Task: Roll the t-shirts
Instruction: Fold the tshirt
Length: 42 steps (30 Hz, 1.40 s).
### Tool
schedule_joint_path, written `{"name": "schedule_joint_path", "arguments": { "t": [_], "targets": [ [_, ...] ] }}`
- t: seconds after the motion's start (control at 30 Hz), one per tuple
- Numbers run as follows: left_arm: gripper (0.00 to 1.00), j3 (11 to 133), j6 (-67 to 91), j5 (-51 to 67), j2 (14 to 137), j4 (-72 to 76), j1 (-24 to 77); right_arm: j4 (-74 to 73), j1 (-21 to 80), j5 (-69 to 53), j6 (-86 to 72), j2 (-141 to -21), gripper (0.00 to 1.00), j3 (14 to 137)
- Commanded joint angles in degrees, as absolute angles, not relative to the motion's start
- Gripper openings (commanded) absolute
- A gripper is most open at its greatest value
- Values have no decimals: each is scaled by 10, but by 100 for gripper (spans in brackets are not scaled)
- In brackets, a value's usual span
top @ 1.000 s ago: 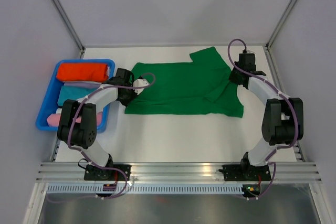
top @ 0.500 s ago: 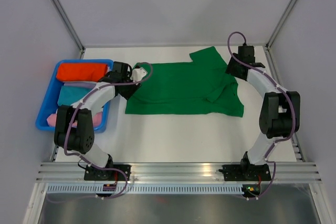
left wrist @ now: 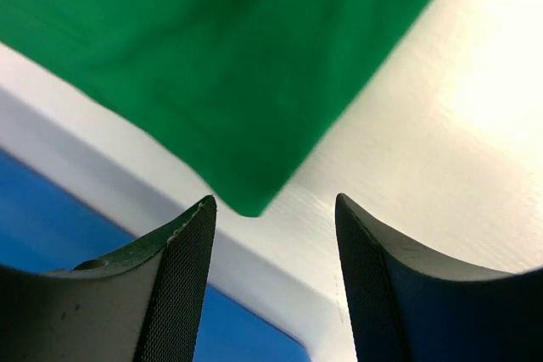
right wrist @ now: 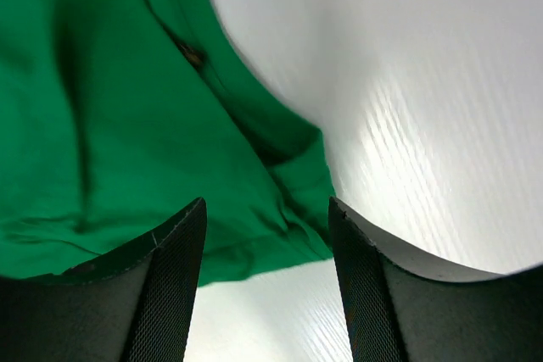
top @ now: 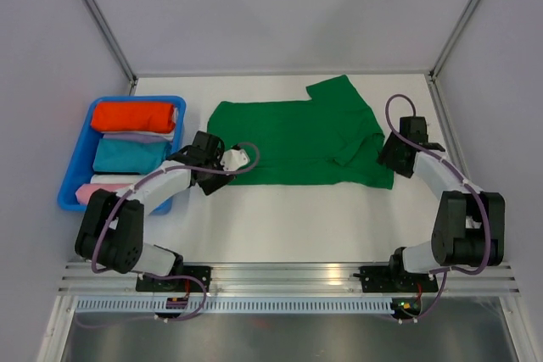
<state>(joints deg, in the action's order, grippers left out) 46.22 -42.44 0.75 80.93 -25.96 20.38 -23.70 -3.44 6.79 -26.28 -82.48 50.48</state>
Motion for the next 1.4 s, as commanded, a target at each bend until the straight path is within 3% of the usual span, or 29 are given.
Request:
{"name": "schedule_joint_path", "arguments": {
  "t": [0.0,0.1,0.2,0.27,0.37,0.4,0.57,0.73,1.0,1.07,1.1,1.13,1.17,1.2,1.27,1.37],
  "targets": [
    [64,445,-460,-21,832,-211,201,-222,-39,55,-280,-809,65,463],
    [64,439,-450,-24,858,-189,202,-204,-51,46,-279,-835,61,438],
    [58,421,-443,-23,870,-167,202,-192,-65,21,-276,-851,48,419],
    [50,408,-444,-19,870,-152,202,-181,-70,15,-278,-853,31,413],
    [21,387,-447,-26,870,-125,202,-179,-79,11,-286,-846,5,408],
    [3,378,-447,-32,868,-118,201,-182,-82,20,-290,-832,0,408],
    [2,359,-463,-69,818,-138,200,-209,-85,40,-300,-763,0,410],
    [2,345,-454,-38,716,-215,199,-245,-84,25,-313,-703,0,389],
    [2,323,-448,-16,652,-293,200,-299,-84,63,-346,-564,0,360],
    [2,323,-450,-4,635,-322,200,-321,-84,77,-349,-532,7,360],
    [11,325,-453,-3,630,-332,200,-326,-84,83,-350,-503,38,361],
    [24,327,-457,20,626,-352,200,-329,-85,89,-351,-491,54,364],
    [39,330,-456,25,624,-365,200,-340,-84,99,-352,-475,64,367],
    [62,341,-454,28,625,-373,200,-344,-84,112,-352,-469,73,380],
    [73,366,-453,28,632,-409,200,-342,-85,145,-342,-465,73,393],
    [74,395,-450,30,635,-452,199,-319,-84,107,-323,-490,68,419]
  ]
}}
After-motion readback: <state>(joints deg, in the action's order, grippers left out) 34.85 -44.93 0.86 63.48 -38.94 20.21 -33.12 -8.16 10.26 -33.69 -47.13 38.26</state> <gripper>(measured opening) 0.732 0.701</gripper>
